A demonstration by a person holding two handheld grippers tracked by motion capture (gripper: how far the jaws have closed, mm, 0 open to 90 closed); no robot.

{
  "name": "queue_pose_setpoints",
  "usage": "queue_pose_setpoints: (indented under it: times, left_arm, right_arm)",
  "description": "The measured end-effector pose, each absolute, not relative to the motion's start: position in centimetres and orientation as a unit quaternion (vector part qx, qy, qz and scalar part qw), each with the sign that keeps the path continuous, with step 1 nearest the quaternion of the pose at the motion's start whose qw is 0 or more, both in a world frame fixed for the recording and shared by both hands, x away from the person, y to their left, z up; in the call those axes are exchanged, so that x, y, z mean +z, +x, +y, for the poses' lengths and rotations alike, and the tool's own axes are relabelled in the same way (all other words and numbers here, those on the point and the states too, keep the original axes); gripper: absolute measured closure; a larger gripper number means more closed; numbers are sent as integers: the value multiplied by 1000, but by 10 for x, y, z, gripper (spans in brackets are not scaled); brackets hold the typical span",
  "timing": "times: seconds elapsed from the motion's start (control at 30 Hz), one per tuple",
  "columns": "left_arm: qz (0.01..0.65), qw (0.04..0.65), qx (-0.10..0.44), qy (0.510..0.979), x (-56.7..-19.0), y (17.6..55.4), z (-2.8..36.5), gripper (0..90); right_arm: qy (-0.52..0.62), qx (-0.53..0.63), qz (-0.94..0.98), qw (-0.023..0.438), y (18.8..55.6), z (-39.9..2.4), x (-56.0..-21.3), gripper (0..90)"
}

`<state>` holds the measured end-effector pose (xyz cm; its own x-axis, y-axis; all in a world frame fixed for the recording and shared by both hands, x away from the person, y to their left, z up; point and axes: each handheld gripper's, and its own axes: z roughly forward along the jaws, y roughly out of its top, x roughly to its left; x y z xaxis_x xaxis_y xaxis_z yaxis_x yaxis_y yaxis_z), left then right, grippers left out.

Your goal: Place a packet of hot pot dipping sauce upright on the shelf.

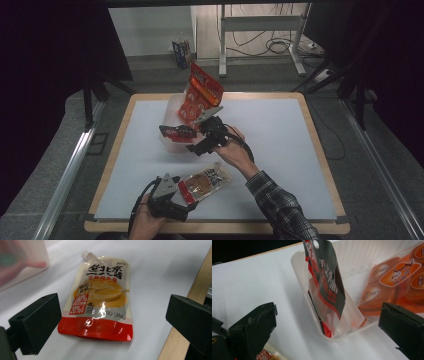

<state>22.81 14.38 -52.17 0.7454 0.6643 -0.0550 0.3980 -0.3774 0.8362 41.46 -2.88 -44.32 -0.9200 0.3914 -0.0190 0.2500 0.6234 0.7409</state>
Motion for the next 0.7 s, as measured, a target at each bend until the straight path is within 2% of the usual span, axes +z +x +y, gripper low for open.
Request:
queue_pose_setpoints:
  times: [0.3,0.43,0.7]
  left_arm:
    - [332,464,148,808,-522,231,150,0]
    - [328,455,156,813,-523,231,150,0]
    - [318,448,165,819,-524,231,151,0]
  right_arm:
    - [178,388,900,87,403,-44,-446,0]
    - [186,397,896,75,398,-53,-449,0]
    - [184,409,890,81,384,-66,-453,0]
